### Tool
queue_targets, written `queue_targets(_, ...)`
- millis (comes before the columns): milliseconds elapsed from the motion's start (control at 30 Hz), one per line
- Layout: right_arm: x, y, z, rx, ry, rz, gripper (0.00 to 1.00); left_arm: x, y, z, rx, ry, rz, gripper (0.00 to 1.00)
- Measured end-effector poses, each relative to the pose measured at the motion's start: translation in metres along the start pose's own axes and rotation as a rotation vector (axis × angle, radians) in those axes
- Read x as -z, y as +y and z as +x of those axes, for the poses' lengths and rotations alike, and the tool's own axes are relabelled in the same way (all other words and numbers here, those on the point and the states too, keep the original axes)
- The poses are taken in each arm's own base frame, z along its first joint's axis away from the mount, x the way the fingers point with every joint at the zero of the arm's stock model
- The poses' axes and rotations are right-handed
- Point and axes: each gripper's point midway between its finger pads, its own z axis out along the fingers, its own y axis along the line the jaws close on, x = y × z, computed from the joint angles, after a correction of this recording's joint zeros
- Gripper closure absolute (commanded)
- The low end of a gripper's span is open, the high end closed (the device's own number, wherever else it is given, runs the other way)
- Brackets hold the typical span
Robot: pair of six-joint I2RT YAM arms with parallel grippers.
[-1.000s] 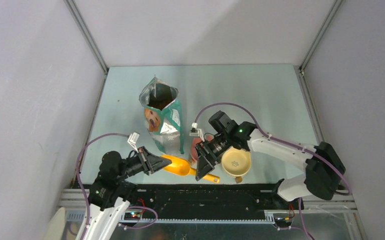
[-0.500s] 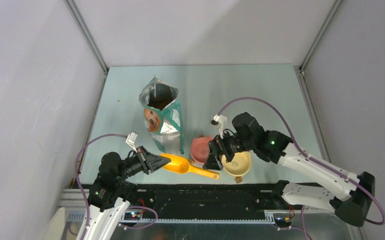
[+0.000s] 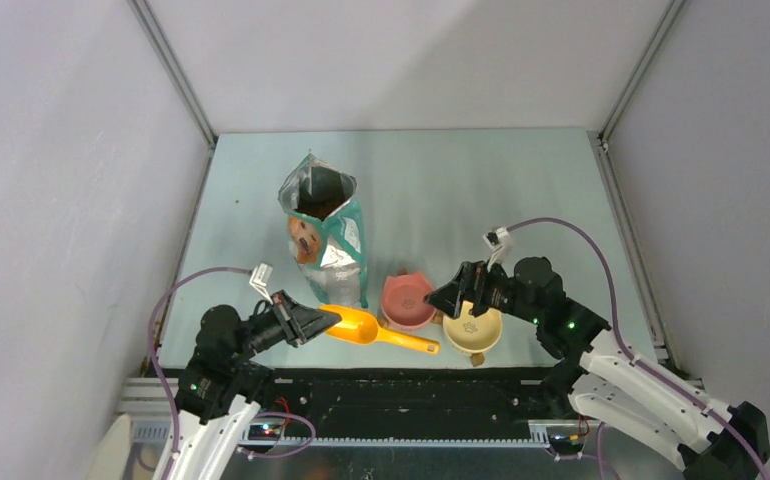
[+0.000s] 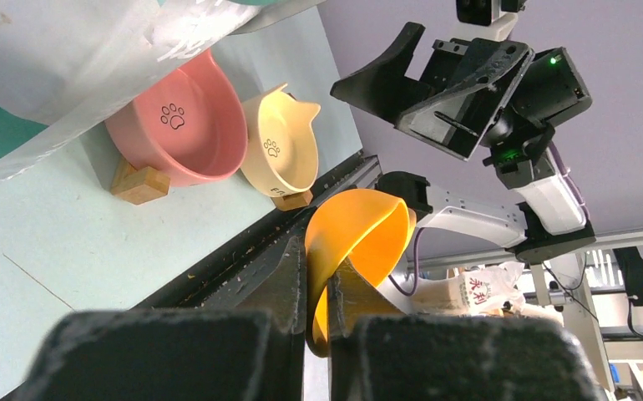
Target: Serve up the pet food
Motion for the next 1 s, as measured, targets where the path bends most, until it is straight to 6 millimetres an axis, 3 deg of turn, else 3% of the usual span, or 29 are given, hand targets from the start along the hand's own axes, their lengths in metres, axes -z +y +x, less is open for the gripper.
queue_targets(333,0.002,0.029,-0.006,-0.104,-0.071,-0.140,0.00,0.001,-0.001,-0.005,0.004,-0.036,-0.002,1.00)
queue_targets(600,-0.013,0.046,0.024,-0.198,-0.092,-0.199,0.00,0.000,0.003,-0.012,0.020,-0.077,-0.027,1.00)
queue_targets(833,-0.009,0.063,0.007,-0.266,-0.188,-0.242,0.00,0.001,0.023,-0.019,0.075,-0.136,-0.129,1.00)
queue_targets(1000,-0.010,0.056,0.007,-0.327,-0.228,-0.239,0.00,0.001,0.026,-0.022,0.105,-0.155,-0.148,1.00)
